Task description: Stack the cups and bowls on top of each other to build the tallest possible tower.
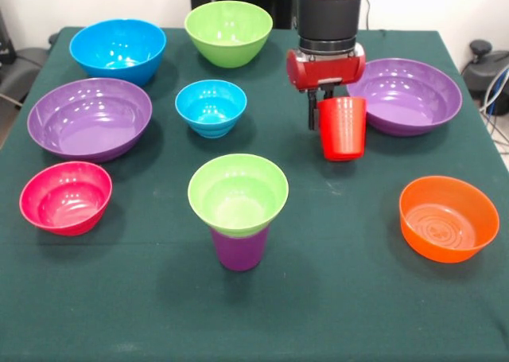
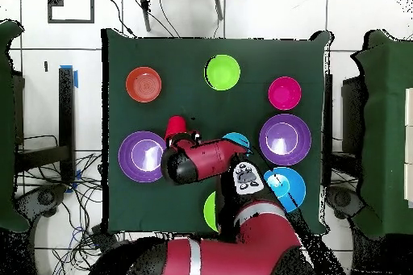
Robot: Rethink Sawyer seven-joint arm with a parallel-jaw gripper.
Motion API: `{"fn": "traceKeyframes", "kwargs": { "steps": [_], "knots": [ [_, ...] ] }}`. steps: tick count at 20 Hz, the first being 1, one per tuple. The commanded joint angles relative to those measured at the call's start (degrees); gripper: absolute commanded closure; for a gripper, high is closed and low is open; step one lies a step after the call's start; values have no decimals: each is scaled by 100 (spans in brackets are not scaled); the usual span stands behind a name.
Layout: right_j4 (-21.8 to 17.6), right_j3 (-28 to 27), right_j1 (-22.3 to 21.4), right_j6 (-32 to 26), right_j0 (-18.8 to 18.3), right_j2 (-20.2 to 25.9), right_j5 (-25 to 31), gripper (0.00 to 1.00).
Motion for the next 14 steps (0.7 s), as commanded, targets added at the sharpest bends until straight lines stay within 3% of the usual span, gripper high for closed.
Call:
{"fn": "traceKeyframes", "kwargs": {
  "steps": [1,8,14],
  "knots": [
    [335,-86,-689,170,128,320,1527,100],
    [539,-178,-1027,-33,-32,537,2347,100],
    [421,-442,-752,-141,-85,505,2597,100]
  ]
}}
